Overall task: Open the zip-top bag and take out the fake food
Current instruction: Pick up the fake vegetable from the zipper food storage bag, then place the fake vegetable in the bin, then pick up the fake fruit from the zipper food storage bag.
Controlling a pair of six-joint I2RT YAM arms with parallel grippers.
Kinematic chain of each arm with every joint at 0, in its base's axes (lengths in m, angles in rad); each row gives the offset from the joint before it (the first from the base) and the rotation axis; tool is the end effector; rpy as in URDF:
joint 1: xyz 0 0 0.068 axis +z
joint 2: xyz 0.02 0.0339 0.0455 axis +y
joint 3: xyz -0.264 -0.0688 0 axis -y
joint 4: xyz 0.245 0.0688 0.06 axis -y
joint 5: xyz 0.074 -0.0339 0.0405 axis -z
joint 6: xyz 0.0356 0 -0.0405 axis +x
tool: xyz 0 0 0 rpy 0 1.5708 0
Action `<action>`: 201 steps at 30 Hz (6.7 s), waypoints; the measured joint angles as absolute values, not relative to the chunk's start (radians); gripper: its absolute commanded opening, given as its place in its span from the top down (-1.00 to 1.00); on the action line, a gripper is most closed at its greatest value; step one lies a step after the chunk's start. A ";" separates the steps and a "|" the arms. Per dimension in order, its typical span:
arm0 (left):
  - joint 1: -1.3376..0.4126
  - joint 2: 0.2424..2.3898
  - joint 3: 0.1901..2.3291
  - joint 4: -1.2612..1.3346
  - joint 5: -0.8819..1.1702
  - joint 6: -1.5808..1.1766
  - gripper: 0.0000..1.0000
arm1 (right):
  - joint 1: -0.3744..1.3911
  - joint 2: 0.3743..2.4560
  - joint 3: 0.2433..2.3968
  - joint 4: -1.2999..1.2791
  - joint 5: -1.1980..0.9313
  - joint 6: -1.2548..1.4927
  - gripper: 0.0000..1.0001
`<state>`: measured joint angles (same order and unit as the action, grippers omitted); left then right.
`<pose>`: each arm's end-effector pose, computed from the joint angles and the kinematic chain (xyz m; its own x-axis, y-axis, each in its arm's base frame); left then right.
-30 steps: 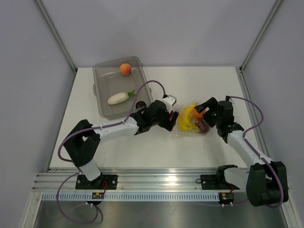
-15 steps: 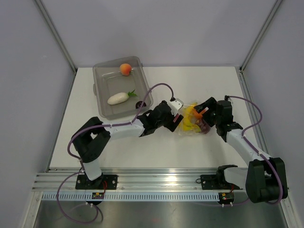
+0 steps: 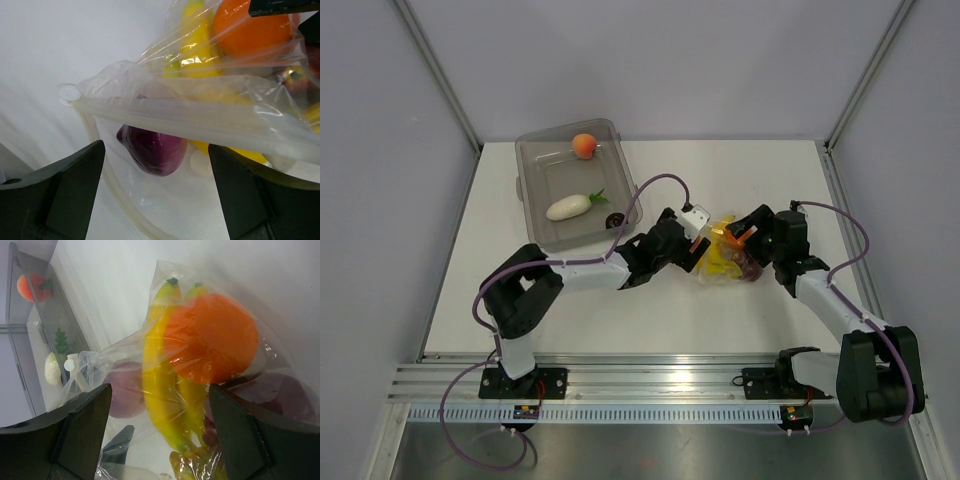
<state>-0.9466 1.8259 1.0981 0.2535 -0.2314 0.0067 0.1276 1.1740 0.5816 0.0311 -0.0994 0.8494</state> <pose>0.2440 -0.3248 0.2012 -0.2624 0.3755 -0.8889 0.6723 0.7319 0.1107 0.2449 0.0350 0.2117 -0.5063 0.6883 -0.5194 0.2578 0.6956 0.6706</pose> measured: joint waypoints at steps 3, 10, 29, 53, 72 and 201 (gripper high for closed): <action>-0.950 1.846 1.099 0.269 -0.241 0.007 -0.75 | 0.128 1.179 0.582 0.033 -0.099 0.849 -0.71; -0.951 1.932 1.153 0.257 -0.241 -0.001 -0.74 | 0.128 1.196 0.582 0.044 -0.101 0.849 -0.71; -0.951 1.961 1.205 0.194 -0.304 -0.060 -0.03 | 0.128 1.201 0.582 0.056 -0.121 0.849 -0.69; -0.951 1.720 1.113 0.128 -0.319 -0.292 0.02 | 0.128 1.201 0.582 0.056 -0.122 0.849 -0.69; -0.749 1.432 0.907 0.149 -0.241 -0.432 0.05 | 0.128 1.201 0.582 0.056 -0.123 0.849 -0.69; -0.923 1.642 0.960 0.254 -0.003 -0.024 -0.25 | 0.128 1.155 0.577 0.039 -0.095 0.857 -0.74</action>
<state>-0.9230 1.6421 0.9596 0.2543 -0.0032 -0.0242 0.1276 1.1549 0.5774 0.0391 -0.0948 0.8566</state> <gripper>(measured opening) 0.627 0.858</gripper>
